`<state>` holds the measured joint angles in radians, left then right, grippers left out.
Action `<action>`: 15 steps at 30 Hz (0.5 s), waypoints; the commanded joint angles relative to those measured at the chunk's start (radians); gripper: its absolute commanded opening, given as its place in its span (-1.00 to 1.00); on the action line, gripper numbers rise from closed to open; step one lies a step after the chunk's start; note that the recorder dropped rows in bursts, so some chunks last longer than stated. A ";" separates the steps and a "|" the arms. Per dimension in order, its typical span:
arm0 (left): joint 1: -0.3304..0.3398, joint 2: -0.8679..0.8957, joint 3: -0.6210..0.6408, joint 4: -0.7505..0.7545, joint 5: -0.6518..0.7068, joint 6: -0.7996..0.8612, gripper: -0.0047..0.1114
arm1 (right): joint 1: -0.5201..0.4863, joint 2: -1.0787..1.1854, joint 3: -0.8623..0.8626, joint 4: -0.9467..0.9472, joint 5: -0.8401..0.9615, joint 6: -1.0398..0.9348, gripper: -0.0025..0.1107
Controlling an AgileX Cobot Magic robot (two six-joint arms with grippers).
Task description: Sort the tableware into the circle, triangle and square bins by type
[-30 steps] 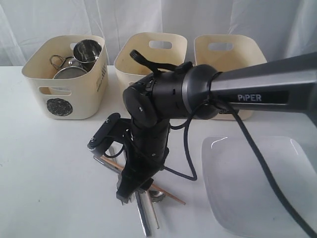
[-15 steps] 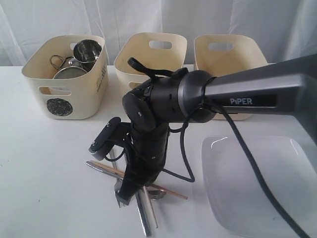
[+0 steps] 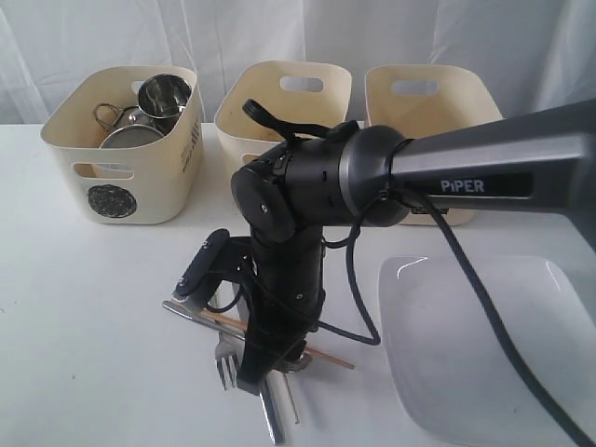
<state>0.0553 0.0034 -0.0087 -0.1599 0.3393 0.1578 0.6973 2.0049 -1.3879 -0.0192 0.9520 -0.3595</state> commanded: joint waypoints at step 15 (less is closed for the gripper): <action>0.002 -0.003 0.009 -0.006 0.011 0.000 -0.92 | -0.015 0.052 -0.006 -0.011 -0.078 0.001 -0.21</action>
<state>0.0553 0.0034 -0.0087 -0.1599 0.3393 0.1578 0.6952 2.0332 -1.3879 -0.0230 0.8733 -0.3632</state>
